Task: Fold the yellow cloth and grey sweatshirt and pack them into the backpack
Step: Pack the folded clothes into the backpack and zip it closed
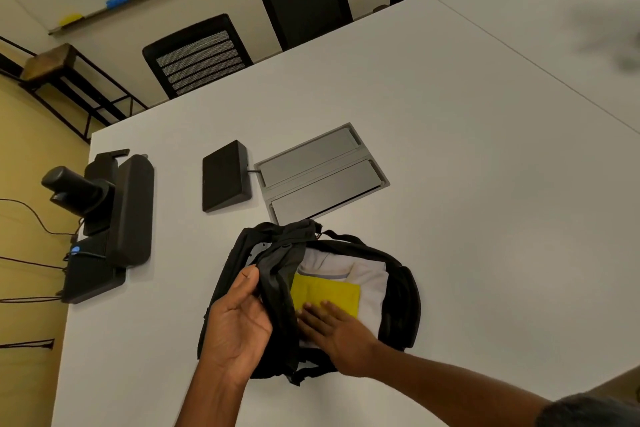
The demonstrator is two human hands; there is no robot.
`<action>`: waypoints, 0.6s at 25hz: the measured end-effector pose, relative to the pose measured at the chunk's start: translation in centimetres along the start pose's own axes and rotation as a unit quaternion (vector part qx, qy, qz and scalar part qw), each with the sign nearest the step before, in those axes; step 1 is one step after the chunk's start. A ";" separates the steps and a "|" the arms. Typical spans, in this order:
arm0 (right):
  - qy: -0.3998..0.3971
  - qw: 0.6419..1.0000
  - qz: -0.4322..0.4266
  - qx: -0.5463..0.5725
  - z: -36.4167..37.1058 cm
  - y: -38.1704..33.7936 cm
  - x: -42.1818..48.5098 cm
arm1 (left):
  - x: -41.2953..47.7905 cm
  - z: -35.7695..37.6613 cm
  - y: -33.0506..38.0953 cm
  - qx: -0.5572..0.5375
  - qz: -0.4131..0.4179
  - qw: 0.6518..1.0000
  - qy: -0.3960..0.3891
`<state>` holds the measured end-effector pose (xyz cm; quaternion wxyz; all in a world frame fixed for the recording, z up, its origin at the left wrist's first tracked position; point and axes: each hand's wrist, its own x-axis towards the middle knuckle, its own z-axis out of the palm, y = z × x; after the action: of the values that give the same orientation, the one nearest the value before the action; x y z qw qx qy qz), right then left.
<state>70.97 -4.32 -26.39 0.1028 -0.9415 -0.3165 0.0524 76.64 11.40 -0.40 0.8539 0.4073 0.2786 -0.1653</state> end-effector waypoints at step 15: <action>-0.029 0.995 -0.086 -0.048 -0.4 5.6 -2.1 | -0.2 1.1 -1.6 0.138 -0.032 0.987 -0.073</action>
<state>72.67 -10.03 -27.22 0.0528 -0.9127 -0.4013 0.0556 76.05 9.61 -0.68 0.8019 0.4990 0.2030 -0.2583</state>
